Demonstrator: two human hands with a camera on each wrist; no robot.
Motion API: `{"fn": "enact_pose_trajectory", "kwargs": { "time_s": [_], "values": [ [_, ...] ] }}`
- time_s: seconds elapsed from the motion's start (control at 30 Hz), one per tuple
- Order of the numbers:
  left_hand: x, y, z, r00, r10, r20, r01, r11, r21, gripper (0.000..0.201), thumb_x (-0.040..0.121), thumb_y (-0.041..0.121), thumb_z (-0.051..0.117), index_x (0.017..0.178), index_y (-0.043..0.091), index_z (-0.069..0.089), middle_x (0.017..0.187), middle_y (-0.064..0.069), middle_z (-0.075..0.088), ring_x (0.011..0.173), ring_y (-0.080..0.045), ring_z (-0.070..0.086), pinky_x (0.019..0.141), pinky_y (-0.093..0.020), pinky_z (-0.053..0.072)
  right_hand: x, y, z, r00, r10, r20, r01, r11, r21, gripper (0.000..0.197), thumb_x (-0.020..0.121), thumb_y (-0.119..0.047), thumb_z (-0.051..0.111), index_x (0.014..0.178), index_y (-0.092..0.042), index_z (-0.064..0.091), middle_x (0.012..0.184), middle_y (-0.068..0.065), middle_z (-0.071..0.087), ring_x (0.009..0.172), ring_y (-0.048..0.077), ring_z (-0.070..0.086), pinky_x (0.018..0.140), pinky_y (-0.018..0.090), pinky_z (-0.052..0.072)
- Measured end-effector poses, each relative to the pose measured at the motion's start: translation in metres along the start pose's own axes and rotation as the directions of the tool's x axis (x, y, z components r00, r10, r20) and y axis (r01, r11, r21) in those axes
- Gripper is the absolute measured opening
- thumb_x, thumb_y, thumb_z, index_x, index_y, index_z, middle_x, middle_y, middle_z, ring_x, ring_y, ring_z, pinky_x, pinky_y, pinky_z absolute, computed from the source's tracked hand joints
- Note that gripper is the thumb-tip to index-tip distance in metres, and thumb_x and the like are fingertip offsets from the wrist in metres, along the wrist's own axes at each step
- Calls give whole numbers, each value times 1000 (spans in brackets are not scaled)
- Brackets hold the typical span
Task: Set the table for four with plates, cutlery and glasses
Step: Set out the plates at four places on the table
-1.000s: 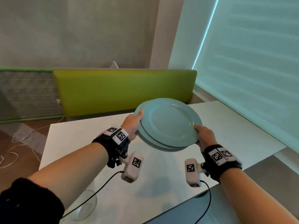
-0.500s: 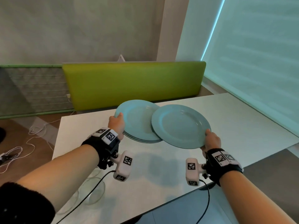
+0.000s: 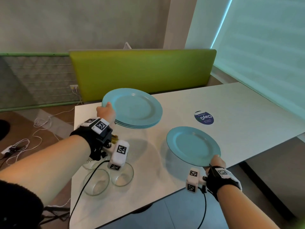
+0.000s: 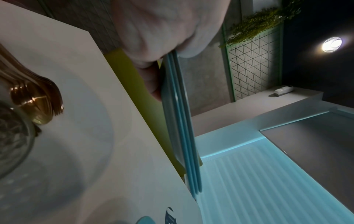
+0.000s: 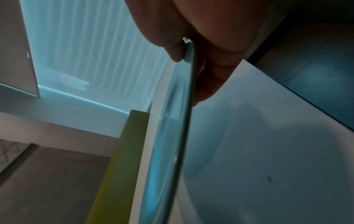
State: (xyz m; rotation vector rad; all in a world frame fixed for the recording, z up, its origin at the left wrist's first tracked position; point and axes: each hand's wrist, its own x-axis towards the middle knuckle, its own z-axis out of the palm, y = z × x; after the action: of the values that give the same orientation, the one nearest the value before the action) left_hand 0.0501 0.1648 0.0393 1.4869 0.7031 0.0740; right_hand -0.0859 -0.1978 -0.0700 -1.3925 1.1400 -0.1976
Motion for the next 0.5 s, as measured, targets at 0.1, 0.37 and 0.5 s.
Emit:
{"fn": "enact_pose_trajectory", "kwargs": {
  "time_s": [0.1,0.37,0.5],
  "values": [
    [2,-4,-5,1000,9,25,-9,1000,-16,58,91,41,43,138,7,37,134,-15,53,118,-36,55,102,-48,44,-9,14,9,999,41,9,-41,999,8,45,101,-21,30,138,3,37,142,21,42,129,37,44,104,42,41],
    [8,-9,-11,997,4,71,-3,1000,-17,54,91,38,41,136,9,41,130,-11,56,114,-33,57,100,-47,47,-13,33,29,995,94,17,-95,992,85,48,100,-28,33,138,1,37,140,21,44,128,39,44,104,49,41],
    [11,-10,-16,997,7,77,-5,1000,-21,54,92,40,42,136,10,41,130,-12,56,115,-33,56,100,-47,46,36,64,34,994,94,-50,-89,992,94,52,95,-36,42,133,-1,44,133,23,52,121,43,50,100,53,43]
  ]
}}
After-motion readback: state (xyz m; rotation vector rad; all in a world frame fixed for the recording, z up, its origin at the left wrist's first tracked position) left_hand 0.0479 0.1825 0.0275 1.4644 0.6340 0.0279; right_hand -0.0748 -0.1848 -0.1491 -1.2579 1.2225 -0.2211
